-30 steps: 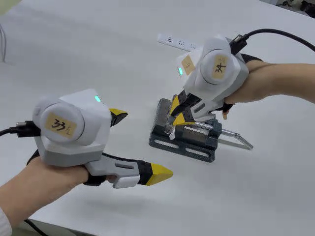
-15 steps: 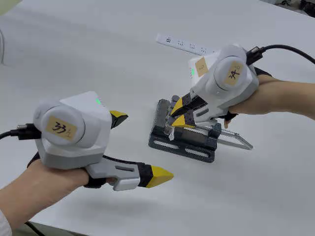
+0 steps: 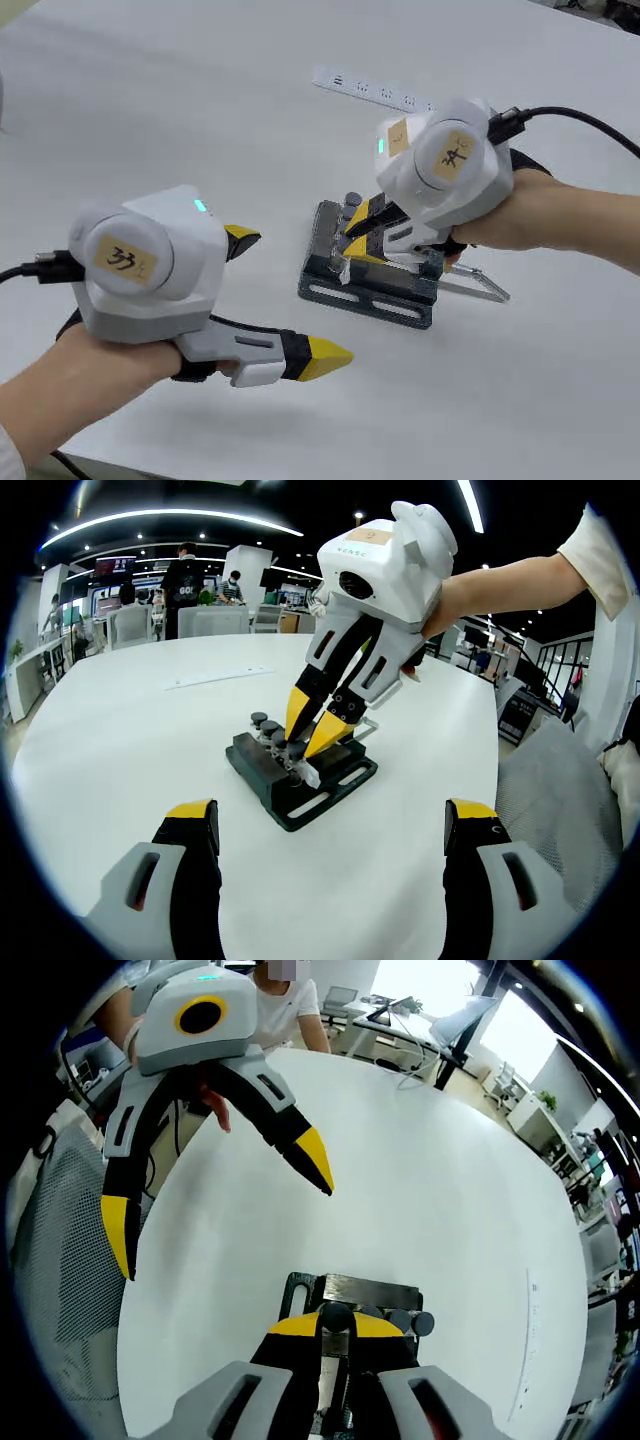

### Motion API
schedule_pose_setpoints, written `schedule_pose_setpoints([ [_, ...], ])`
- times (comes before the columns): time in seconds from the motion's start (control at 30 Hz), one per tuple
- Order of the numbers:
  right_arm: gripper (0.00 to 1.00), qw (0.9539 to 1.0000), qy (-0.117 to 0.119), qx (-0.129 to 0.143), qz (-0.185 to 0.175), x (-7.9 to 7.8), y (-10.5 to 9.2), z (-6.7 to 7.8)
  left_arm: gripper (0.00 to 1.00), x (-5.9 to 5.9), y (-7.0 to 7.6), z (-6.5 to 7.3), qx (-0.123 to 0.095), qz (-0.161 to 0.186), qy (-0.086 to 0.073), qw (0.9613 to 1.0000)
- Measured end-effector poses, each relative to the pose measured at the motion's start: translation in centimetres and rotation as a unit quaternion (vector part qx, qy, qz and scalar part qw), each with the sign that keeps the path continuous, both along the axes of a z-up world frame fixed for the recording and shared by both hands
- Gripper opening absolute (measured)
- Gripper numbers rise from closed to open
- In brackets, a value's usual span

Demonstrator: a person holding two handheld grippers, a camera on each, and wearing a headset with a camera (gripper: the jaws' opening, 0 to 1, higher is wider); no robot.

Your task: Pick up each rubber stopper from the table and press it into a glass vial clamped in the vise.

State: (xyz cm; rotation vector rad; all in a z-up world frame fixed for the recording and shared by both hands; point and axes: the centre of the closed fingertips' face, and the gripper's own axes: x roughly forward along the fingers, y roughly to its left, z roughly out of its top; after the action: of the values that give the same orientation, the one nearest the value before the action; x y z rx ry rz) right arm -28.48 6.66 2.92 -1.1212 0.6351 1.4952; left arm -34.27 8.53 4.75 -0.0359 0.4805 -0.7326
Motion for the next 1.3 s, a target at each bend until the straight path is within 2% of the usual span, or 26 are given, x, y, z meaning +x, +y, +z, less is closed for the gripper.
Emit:
schedule_pose_setpoints([
  [0.17,0.05,1.0,0.004,0.004,-0.007,0.2,-0.1,0.0,0.92,0.0,0.2,0.0,0.0,0.002,0.001,1.0],
  [0.33,0.06,0.9999,-0.003,0.008,0.008,0.1,0.0,0.0,0.92,0.0,0.3,-0.1,0.001,0.003,0.003,1.0],
  [0.7,0.09,0.9998,-0.003,0.005,0.021,0.0,0.2,0.0,0.92,0.0,0.4,-0.2,0.001,0.001,0.004,1.0],
  [0.9,0.11,0.9996,-0.005,0.012,0.027,0.0,0.2,0.9,0.92,0.1,0.5,-0.3,0.001,0.001,0.004,1.0],
  [0.93,0.11,0.9996,0.002,0.016,0.024,0.0,0.2,1.5,0.92,0.1,0.6,-0.2,0.002,0.001,0.004,1.0],
  [1.0,0.1,0.9992,0.036,0.008,0.018,-0.2,-0.2,1.9,0.92,0.1,0.7,-0.1,0.001,-0.001,0.0,1.0],
  [1.17,0.05,0.9981,0.058,-0.007,0.021,0.6,-0.2,2.7,0.92,0.6,1.4,-0.2,0.009,-0.004,-0.003,0.9999],
  [1.3,0.05,0.9967,0.071,-0.021,0.032,0.2,0.2,2.5,0.92,0.7,1.6,-0.4,0.011,-0.002,0.001,0.9999],
])
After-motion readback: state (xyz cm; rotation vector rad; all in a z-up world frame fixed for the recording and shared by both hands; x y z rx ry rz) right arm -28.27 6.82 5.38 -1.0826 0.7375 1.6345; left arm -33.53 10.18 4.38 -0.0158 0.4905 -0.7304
